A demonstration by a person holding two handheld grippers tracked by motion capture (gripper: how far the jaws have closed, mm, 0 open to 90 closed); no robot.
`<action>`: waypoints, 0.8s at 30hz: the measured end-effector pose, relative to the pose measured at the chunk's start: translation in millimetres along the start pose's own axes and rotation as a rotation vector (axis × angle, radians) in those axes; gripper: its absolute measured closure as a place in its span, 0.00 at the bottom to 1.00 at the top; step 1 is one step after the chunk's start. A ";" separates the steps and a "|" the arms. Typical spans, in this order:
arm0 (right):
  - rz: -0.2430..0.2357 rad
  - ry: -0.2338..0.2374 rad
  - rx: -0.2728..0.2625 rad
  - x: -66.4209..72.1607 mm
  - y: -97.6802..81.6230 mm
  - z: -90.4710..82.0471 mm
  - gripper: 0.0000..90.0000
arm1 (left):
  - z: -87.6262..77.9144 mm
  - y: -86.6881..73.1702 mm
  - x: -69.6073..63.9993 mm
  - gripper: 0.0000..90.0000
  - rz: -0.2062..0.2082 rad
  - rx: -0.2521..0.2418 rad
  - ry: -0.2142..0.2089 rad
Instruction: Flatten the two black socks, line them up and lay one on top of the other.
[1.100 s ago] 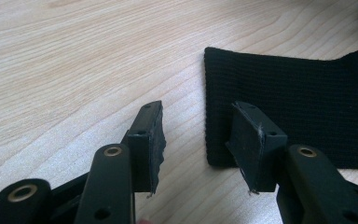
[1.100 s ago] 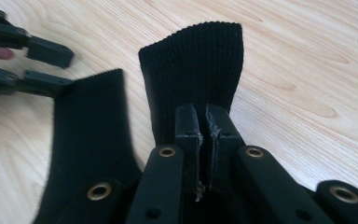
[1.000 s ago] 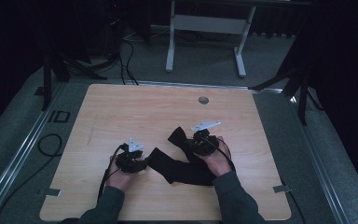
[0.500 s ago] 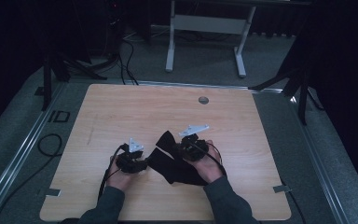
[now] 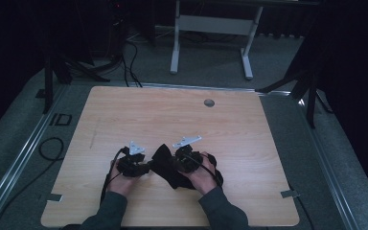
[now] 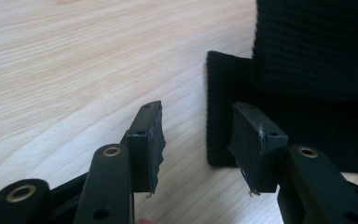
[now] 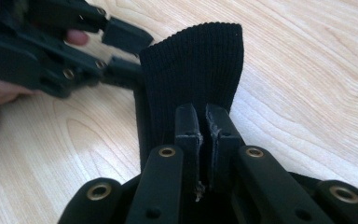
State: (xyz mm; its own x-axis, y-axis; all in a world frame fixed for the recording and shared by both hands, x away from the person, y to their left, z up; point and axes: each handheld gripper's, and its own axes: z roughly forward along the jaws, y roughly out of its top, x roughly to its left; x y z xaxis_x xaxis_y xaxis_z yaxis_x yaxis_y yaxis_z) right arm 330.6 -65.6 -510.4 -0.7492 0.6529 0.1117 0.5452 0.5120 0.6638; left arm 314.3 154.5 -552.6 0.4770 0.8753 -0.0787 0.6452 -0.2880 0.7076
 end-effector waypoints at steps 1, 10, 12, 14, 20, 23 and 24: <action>0.000 0.001 0.003 0.9 -0.1 0.7 0.94 | -2.5 -0.2 2.4 0.61 -0.010 -0.007 0.006; -0.004 0.012 0.021 4.8 -3.1 9.3 0.94 | -16.5 -1.7 11.3 0.65 -0.068 -0.053 0.027; 0.000 0.015 0.030 5.8 -4.4 13.3 0.94 | -17.4 -1.1 8.1 0.67 -0.058 -0.060 0.023; 0.008 0.019 0.035 6.1 -5.8 16.7 0.94 | -18.1 -0.6 4.7 0.69 -0.045 -0.066 0.016; 0.003 0.021 0.058 7.7 -9.0 26.0 0.93 | -13.4 -0.8 -5.0 0.74 0.002 -0.051 -0.013; 0.003 0.017 0.068 8.8 -10.0 30.3 0.93 | -11.9 -0.6 -10.3 0.77 0.025 -0.050 -0.028; 0.003 0.015 0.072 8.8 -10.7 32.0 0.93 | -11.5 -0.5 -11.9 0.78 0.034 -0.051 -0.033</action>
State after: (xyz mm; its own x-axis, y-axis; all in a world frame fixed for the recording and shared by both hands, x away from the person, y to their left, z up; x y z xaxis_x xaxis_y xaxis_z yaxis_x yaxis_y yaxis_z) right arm 330.2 -47.5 -540.2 -0.7531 0.6459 0.1251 0.5724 0.5495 0.6086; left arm 301.4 148.6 -544.0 0.5181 0.8519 -0.0766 0.5973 -0.2962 0.7453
